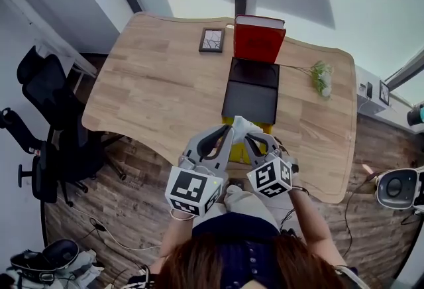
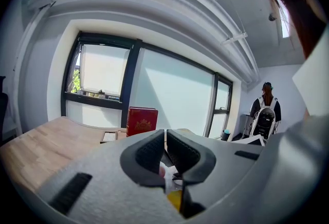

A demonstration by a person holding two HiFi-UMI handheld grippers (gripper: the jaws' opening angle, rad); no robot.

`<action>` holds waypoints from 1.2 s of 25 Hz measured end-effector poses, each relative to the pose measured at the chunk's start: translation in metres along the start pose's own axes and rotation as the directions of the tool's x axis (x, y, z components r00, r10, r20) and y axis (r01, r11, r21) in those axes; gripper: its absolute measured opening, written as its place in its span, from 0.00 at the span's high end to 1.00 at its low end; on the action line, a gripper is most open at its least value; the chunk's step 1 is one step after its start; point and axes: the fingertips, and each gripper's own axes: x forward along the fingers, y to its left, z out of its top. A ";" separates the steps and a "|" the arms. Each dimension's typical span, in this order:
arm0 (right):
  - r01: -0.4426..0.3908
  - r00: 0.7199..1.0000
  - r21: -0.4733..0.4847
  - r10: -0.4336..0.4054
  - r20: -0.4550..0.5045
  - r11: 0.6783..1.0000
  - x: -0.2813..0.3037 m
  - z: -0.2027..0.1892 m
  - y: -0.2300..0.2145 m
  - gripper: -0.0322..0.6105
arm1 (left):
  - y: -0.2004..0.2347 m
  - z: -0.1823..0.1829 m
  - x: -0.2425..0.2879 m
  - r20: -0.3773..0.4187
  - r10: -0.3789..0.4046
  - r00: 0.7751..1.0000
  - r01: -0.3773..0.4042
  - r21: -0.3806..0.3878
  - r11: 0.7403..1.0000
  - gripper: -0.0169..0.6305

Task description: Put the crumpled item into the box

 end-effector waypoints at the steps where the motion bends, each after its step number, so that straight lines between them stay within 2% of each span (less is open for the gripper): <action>1: -0.007 1.000 -0.003 0.007 -0.006 1.000 0.003 -0.002 0.002 0.90 | 0.001 -0.001 0.000 -0.001 0.002 1.000 -0.002 -0.001 1.000 0.92; 13: -0.082 0.993 0.050 0.086 -0.082 0.995 0.028 -0.038 0.012 0.90 | 0.002 -0.012 0.005 -0.024 0.011 1.000 -0.011 -0.032 0.999 0.92; 30: -0.186 0.966 0.028 0.188 -0.177 0.982 0.063 -0.072 0.030 0.90 | 0.023 -0.025 0.001 -0.043 0.070 0.997 -0.073 -0.079 0.994 0.92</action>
